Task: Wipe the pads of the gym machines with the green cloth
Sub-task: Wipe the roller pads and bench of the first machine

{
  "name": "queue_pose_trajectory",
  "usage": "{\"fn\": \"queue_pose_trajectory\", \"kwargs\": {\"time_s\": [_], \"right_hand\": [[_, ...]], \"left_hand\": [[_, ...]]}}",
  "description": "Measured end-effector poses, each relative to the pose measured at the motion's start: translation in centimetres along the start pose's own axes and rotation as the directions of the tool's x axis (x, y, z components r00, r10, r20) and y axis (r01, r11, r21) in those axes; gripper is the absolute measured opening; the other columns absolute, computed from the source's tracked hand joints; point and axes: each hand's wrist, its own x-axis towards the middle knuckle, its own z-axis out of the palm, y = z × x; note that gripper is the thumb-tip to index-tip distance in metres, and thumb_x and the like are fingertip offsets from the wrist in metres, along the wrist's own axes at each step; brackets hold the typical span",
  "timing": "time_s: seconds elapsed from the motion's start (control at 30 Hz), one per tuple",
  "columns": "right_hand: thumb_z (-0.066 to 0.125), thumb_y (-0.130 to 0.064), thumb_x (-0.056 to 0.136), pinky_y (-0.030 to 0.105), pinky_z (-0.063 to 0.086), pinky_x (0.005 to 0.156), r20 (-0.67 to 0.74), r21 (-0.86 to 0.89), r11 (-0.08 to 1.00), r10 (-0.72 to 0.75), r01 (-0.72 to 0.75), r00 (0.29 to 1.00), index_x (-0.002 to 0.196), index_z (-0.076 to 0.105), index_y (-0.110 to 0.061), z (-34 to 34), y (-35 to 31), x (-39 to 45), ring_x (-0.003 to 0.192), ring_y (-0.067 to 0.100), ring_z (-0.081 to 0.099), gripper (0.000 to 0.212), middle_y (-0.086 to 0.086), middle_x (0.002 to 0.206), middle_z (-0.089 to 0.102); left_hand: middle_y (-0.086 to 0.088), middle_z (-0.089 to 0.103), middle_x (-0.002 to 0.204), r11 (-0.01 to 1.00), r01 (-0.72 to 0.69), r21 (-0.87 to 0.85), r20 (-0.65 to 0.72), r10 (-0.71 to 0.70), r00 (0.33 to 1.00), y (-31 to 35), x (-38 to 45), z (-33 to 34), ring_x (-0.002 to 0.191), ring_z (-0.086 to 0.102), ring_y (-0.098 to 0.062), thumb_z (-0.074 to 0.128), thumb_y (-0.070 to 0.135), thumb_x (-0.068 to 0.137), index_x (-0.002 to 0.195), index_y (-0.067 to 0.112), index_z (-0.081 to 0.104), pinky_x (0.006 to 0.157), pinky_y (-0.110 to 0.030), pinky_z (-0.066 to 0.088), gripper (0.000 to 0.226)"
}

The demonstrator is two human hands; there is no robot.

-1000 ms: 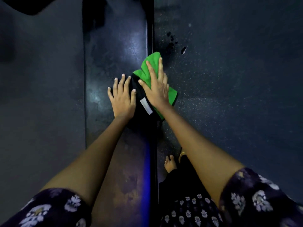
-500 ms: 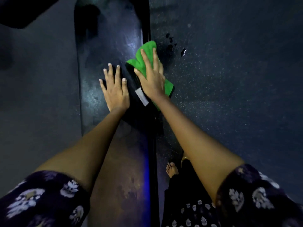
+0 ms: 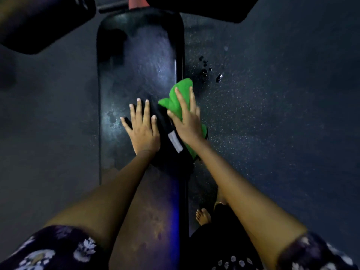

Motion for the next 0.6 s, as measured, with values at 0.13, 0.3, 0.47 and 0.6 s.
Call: {"fn": "queue_pose_trajectory", "kwargs": {"time_s": [0.13, 0.3, 0.47, 0.6], "right_hand": [[0.049, -0.041, 0.095, 0.045, 0.027, 0.110, -0.014, -0.012, 0.994, 0.109, -0.109, 0.994, 0.150, 0.017, -0.032, -1.7, -2.7, 11.1, 0.141, 0.036, 0.020, 0.064, 0.009, 0.159, 0.003], [0.045, -0.042, 0.097, 0.049, 0.028, 0.110, -0.017, -0.025, 0.989, 0.142, -0.143, 0.990, 0.150, 0.017, -0.029, -2.5, -4.0, 15.5, 0.140, 0.037, 0.020, 0.062, 0.012, 0.157, 0.013], [0.052, -0.037, 0.095, 0.040, 0.030, 0.106, -0.052, -0.034, 0.998, 0.041, -0.043, 0.998, 0.150, 0.019, -0.031, -0.8, -2.0, 7.6, 0.137, 0.034, 0.026, 0.064, 0.005, 0.159, 0.006], [0.056, -0.037, 0.092, 0.039, 0.031, 0.104, -0.078, -0.046, 0.999, -0.016, 0.013, 0.997, 0.148, 0.027, -0.028, 0.8, -0.4, 0.5, 0.136, 0.033, 0.031, 0.064, 0.007, 0.158, 0.013]], "left_hand": [[-0.001, 0.021, 0.156, 1.000, 0.002, -0.028, -0.011, -0.002, 1.000, 0.0, 0.1, 0.1, 0.146, 0.011, -0.022, 0.017, 0.041, 0.096, 0.147, 0.021, 0.029, 0.113, -0.053, -0.004, 0.057], [0.001, 0.020, 0.157, 0.999, -0.011, -0.035, -0.017, 0.010, 1.000, -0.2, 0.4, 0.1, 0.146, 0.008, -0.020, 0.017, 0.042, 0.097, 0.148, 0.022, 0.027, 0.113, -0.051, -0.006, 0.055], [0.001, 0.020, 0.157, 1.000, -0.003, -0.031, -0.011, 0.003, 1.000, -0.4, 0.3, 0.2, 0.146, 0.009, -0.021, 0.015, 0.042, 0.096, 0.148, 0.022, 0.027, 0.113, -0.052, -0.005, 0.057], [0.000, 0.019, 0.157, 1.000, 0.001, -0.022, -0.012, -0.001, 1.000, -0.5, 0.5, 0.2, 0.146, 0.009, -0.021, 0.020, 0.038, 0.099, 0.148, 0.023, 0.026, 0.113, -0.053, -0.005, 0.052]]}}
